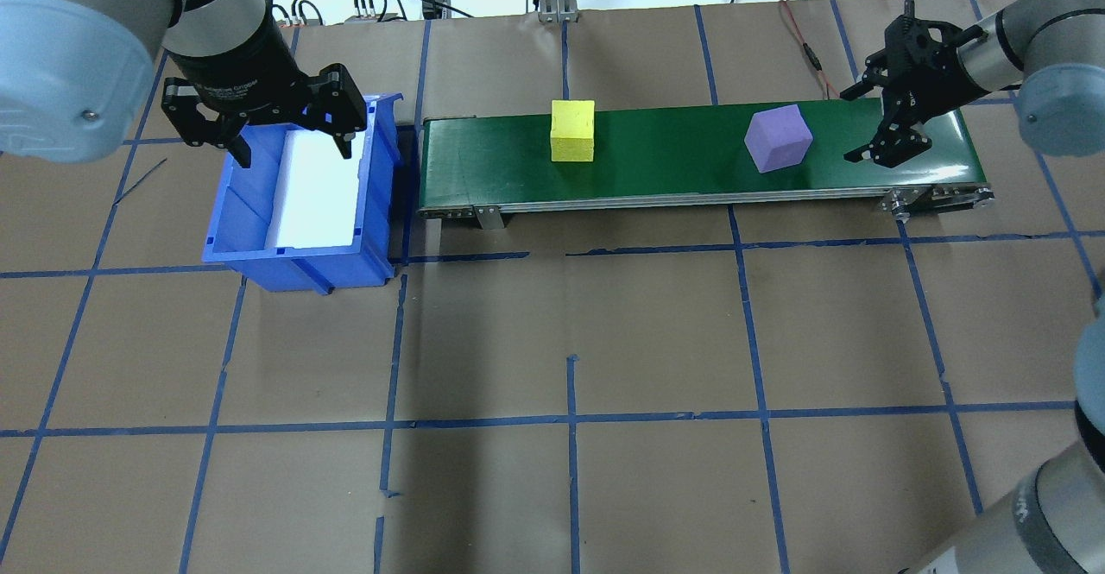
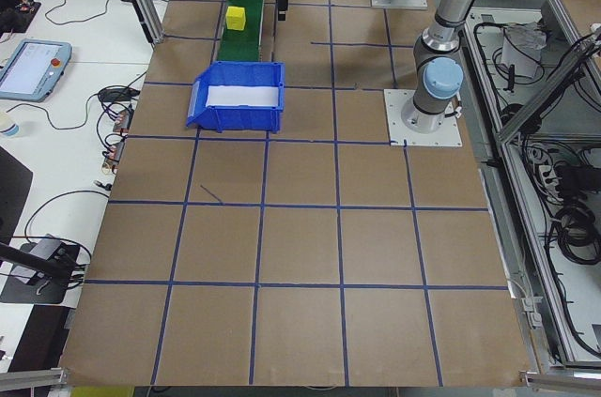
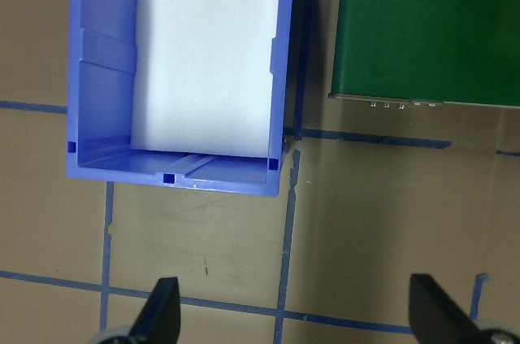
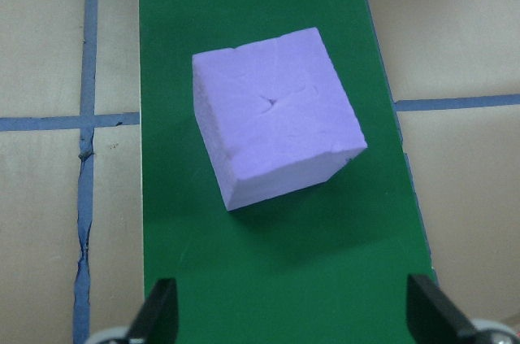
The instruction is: Move block left to right into plate
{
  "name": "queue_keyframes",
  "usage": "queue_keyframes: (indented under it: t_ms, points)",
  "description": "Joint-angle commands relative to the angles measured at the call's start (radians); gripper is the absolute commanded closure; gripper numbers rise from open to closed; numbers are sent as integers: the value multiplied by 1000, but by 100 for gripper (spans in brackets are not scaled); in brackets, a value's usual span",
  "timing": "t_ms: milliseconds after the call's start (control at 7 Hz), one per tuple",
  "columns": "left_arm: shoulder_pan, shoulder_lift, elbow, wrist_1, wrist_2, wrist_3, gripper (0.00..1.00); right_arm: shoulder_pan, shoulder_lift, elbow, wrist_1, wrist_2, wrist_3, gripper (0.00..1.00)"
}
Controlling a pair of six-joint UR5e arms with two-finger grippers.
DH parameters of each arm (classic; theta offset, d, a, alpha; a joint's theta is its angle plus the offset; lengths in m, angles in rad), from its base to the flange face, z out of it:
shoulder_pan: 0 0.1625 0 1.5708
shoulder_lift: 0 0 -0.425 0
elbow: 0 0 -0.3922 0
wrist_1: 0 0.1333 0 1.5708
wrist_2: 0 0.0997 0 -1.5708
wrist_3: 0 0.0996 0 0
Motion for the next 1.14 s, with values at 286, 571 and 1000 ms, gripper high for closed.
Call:
queue_keyframes:
  t_ms: [286,571,1000]
  points:
    - [5,1,-15,4,1,-7,0,0,30,-8,-2,37,5,0]
    - [2,1,-21,5,0,-4,0,0,37,-8,-16,38,4,0]
    - [1,4,-30,5,-5,-21,0,-1,34,-4,-27,-9,7,56]
